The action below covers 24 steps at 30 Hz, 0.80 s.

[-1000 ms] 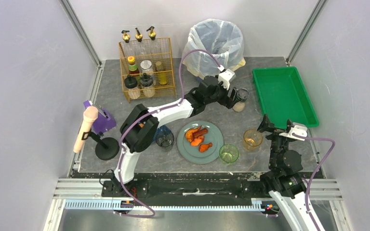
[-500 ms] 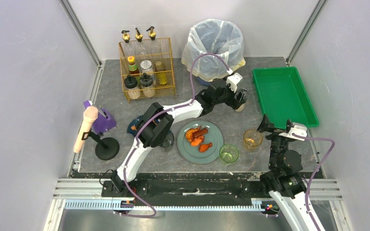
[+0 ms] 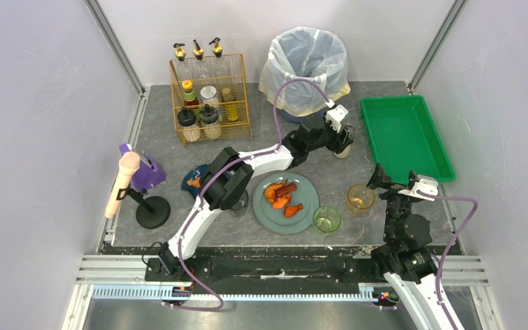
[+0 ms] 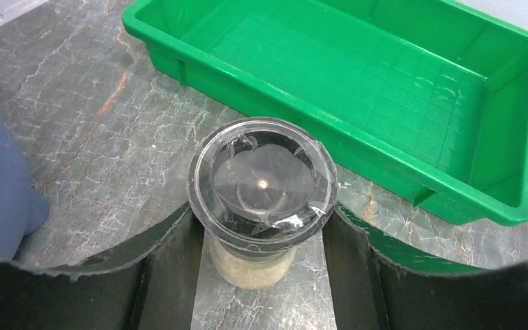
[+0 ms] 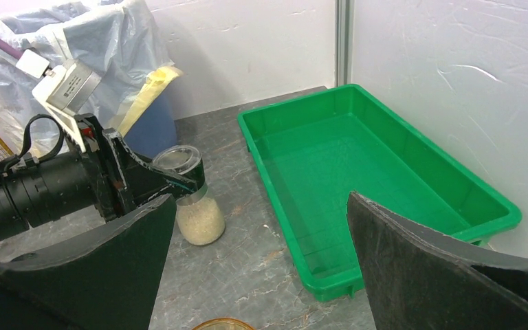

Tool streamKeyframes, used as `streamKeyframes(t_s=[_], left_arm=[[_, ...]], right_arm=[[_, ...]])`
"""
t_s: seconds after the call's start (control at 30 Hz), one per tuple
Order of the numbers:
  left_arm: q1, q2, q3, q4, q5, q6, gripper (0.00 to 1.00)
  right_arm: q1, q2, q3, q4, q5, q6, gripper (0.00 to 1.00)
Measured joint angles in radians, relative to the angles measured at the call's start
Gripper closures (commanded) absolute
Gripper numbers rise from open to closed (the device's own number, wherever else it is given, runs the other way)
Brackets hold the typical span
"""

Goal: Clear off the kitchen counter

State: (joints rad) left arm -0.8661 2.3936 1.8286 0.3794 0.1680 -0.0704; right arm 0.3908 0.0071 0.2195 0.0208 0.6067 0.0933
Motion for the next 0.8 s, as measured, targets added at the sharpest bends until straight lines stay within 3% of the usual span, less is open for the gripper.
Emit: streamKeyframes(t_s=[0.3,0.6,0.8], left_arm=[[0.0,-0.132,-0.249,0.134,-0.043,0.004,0.69],[0.003,-0.33,-0.529,0.165,-0.188,0.011,0.82],[0.021,-0.443,-0.686,0.2,-0.286,0.011,0.83]], right_arm=[[0.0,0.0,0.0,0.0,0.0,0.0,0.02],[0.005,0.0,0.0,0.0,0.0,0.0,0.02],[0.005,0.0,0.0,0.0,0.0,0.0,0.02]])
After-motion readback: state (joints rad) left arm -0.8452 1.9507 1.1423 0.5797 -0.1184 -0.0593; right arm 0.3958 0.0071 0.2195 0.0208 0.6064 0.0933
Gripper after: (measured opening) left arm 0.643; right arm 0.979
